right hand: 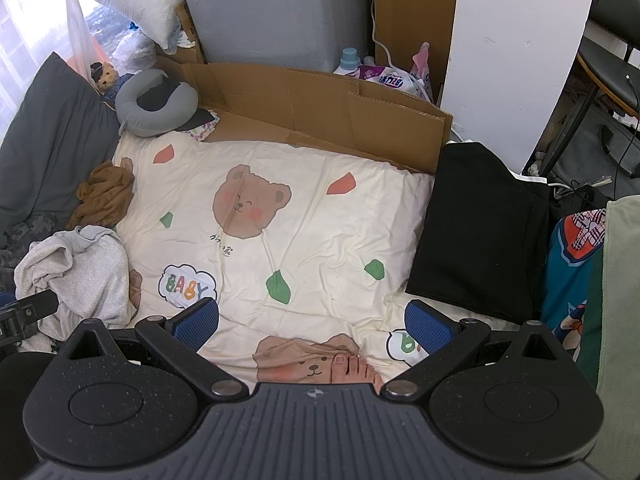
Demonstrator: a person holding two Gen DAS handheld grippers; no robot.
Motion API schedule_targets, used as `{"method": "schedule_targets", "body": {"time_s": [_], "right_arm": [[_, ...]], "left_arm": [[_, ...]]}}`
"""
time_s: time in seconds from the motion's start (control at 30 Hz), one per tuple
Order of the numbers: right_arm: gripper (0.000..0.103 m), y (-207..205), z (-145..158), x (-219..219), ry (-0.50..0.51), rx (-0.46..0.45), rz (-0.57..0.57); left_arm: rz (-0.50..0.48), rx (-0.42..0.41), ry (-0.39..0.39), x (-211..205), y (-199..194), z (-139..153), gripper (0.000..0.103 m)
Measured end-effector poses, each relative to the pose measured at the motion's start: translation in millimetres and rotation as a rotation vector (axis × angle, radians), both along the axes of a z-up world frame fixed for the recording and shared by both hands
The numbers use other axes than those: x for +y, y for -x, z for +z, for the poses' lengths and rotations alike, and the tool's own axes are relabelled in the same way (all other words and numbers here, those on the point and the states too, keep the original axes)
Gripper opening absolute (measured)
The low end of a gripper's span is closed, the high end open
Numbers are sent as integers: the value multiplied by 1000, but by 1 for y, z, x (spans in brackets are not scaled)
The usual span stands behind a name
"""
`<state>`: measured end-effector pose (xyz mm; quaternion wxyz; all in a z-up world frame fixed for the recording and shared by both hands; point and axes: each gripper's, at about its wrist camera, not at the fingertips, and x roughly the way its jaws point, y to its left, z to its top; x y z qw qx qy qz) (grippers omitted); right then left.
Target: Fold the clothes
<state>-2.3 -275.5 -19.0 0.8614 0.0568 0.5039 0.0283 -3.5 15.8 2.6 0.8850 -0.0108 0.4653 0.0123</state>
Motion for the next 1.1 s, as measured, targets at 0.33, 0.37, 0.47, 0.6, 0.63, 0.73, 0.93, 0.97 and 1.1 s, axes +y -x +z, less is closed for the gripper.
{"method": "schedule_targets", "body": {"time_s": [0.33,0.37,0.47,0.6,0.63,0.73,0.93,0.97,1.1], "right_arm": [[102,1,3,6,34,-12,16],[102,1,3,7,35,-12,18],[102,1,3,6,36,-12,23],[102,-1,2,9,52,-4,28],[102,0,2,8,53,-3,25],[102,-1,2,8,50,8,32],[102,-9,4,5,38,12,38],[102,-10,5,5,38,9,39],[102,-21,8,6,41,1,45]], "left_arm": [[18,-19,6,1,3,1,94],[20,-20,9,1,3,1,94],[26,-22,14,2,3,1,94],[20,-17,16,2,2,1,95],[15,-20,15,2,2,3,96],[6,-13,18,3,1,4,97],[41,-25,27,21,-3,7,97],[51,-28,30,26,-4,7,97],[90,-37,35,45,-8,9,97]]}}
